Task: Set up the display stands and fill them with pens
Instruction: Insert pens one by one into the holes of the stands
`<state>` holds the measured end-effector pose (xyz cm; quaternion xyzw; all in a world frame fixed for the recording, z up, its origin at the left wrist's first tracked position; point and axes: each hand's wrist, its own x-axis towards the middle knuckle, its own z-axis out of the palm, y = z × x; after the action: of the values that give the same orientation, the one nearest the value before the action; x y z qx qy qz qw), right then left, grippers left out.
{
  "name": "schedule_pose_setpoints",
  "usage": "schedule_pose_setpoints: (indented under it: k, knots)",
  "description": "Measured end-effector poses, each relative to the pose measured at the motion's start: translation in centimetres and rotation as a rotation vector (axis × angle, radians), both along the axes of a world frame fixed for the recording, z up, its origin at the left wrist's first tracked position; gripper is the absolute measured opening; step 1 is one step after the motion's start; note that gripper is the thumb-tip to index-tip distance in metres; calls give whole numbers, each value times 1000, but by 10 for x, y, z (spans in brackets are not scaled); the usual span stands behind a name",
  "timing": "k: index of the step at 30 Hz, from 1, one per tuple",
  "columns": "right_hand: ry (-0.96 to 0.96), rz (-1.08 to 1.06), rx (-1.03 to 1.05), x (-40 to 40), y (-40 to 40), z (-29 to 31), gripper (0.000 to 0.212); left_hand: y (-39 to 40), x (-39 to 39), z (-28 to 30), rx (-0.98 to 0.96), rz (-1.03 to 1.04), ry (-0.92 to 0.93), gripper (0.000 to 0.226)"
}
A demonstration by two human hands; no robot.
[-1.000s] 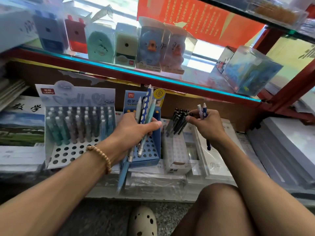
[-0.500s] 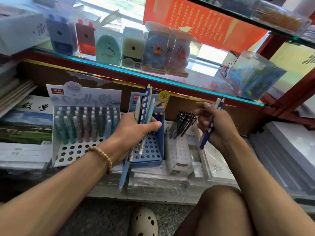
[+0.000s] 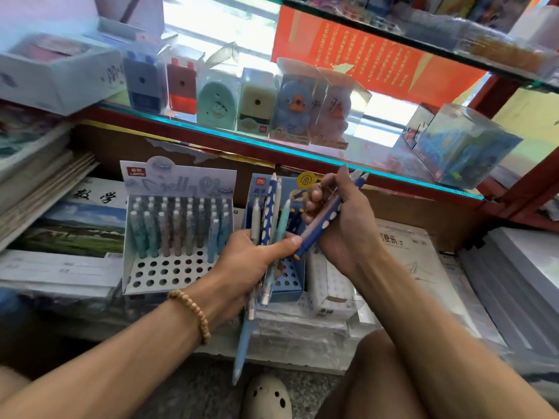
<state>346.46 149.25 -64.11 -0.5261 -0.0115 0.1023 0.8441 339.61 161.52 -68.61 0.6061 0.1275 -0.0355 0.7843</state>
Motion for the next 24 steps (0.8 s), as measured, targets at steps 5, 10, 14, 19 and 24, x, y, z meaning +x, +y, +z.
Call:
schedule_pose_setpoints:
  k: [5, 10, 14, 19, 24]
  knots:
    - [-39, -20, -173, 2, 1, -5, 45, 18, -6, 2, -13, 47, -1, 22]
    - [41, -185, -305, 9, -4, -6, 38, 43, -12, 2, 64, 154, -33, 15]
    - [16, -95, -436, 6, -5, -5, 29, 58, -20, 6, 88, 182, -70, 26]
    - [-121, 79, -451, 0, 3, 1, 20, 63, -26, 9, 173, 103, -76, 21]
    - [-192, 107, -484, -3, 16, 8, 23, 75, -27, 7, 273, 175, -80, 9]
